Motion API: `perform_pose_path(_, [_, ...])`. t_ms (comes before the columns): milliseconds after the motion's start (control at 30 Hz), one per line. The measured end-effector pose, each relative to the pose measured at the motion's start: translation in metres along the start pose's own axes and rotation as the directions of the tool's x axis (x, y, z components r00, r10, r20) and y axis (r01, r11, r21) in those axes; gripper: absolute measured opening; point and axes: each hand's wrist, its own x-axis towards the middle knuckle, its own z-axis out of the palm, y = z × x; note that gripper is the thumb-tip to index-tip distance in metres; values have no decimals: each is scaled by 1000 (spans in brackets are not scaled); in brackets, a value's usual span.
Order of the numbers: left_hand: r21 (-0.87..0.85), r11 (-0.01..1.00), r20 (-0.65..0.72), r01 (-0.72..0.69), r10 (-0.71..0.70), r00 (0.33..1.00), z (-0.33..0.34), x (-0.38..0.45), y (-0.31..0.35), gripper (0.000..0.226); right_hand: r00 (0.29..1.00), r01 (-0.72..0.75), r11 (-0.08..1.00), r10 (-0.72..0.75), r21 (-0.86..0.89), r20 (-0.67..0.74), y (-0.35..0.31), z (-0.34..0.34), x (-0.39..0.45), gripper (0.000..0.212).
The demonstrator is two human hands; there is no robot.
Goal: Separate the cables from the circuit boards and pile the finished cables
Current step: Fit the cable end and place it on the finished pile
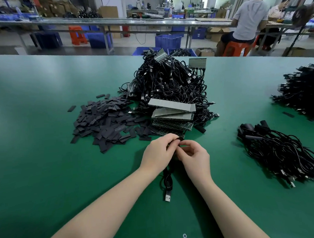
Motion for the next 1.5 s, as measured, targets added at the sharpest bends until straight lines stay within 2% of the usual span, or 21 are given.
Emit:
perform_pose_path(133, [133,988,82,-75,64,995,-5,-2,-7,20,999,5,1000,-6,7,34,-1,-2,0,8])
perform_pose_path(300, [222,961,108,-162,141,984,-7,-4,-7,28,999,5,999,-7,39,46,-4,-3,-2,10])
perform_pose_path(433, [349,884,198,-310,254,947,-14,-6,-11,47,999,25,999,-27,44,33,-4,-4,-2,16])
perform_pose_path(533, [433,804,239,-407,332,912,-16,-4,-11,55,999,20,994,-16,110,-46,-3,-5,-2,24])
perform_pose_path(633, [528,730,235,-433,364,901,-10,2,-10,37,993,-2,989,20,145,-121,-1,-5,-1,25])
perform_pose_path(700, [566,743,153,-356,329,932,-4,2,-6,25,991,-1,992,17,124,-131,0,-5,-1,24])
perform_pose_path(767, [553,800,1,-232,278,961,3,-3,-4,18,991,2,994,13,113,-130,0,-6,-1,22])
perform_pose_path(833, [467,873,-64,-142,193,979,7,-7,-6,21,992,0,994,13,106,-125,1,-7,0,20])
perform_pose_path(900, [345,933,-62,-103,133,989,7,-8,-11,22,994,-10,996,20,92,-110,1,-7,2,18])
perform_pose_path(1000, [269,955,-67,-122,145,987,4,-8,-11,15,998,-47,998,49,51,-39,-3,-7,10,13])
perform_pose_path(1100, [202,970,-89,-135,155,984,3,-10,-10,14,1000,-2,997,3,-73,7,-6,-8,16,29])
perform_pose_path(1167, [147,984,-111,-98,115,987,2,-11,-11,18,998,57,992,-57,-111,7,-5,-10,13,31])
perform_pose_path(1333, [100,993,-138,-58,72,988,1,-15,-9,20,998,47,995,-42,93,-47,0,-14,6,28])
perform_pose_path(1500, [129,988,-124,-85,101,987,0,-16,-6,22,999,30,990,-26,136,-30,0,-14,6,21])
